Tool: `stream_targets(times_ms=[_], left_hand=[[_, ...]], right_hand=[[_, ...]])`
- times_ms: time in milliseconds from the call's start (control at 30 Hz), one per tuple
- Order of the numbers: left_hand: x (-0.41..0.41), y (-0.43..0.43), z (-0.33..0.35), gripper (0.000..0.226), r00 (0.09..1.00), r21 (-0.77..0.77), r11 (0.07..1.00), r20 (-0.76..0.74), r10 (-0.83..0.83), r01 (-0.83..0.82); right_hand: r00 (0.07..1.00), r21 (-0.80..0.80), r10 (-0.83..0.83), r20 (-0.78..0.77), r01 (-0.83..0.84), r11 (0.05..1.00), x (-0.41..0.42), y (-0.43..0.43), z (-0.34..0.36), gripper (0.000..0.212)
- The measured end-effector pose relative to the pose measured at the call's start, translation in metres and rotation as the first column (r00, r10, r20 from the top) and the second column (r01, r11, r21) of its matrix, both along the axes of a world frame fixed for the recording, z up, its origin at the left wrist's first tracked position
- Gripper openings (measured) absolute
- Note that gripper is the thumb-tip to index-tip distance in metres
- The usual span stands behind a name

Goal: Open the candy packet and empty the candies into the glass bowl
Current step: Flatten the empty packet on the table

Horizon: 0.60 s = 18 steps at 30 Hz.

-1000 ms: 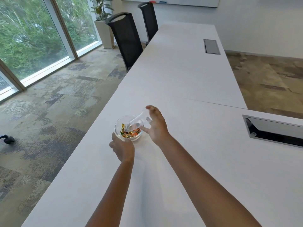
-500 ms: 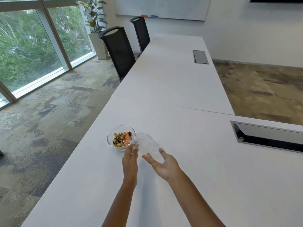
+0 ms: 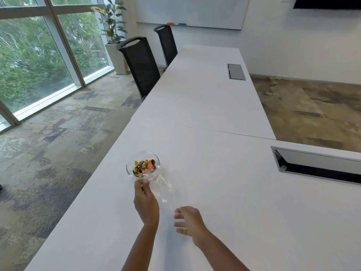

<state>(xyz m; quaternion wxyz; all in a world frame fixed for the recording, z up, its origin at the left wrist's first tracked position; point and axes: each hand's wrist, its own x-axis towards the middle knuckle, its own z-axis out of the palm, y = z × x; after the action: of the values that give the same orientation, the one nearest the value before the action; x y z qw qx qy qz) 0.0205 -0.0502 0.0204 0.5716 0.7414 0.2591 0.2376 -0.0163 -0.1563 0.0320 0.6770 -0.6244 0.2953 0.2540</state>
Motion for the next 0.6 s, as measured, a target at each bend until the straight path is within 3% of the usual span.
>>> stream_targets(times_ms=[300, 600], left_hand=[[-0.009, 0.023, -0.013, 0.020, 0.990, 0.165, 0.980, -0.112, -0.090, 0.107], [-0.021, 0.069, -0.041, 0.015, 0.889, 0.426, 0.864, -0.454, -0.050, 0.267]], right_hand=[[0.967, -0.072, 0.182, 0.176, -0.172, 0.982, 0.016, 0.017, -0.005, 0.017], [0.954, -0.216, 0.250, 0.167, -0.212, 0.953, 0.014, 0.048, -0.028, 0.027]])
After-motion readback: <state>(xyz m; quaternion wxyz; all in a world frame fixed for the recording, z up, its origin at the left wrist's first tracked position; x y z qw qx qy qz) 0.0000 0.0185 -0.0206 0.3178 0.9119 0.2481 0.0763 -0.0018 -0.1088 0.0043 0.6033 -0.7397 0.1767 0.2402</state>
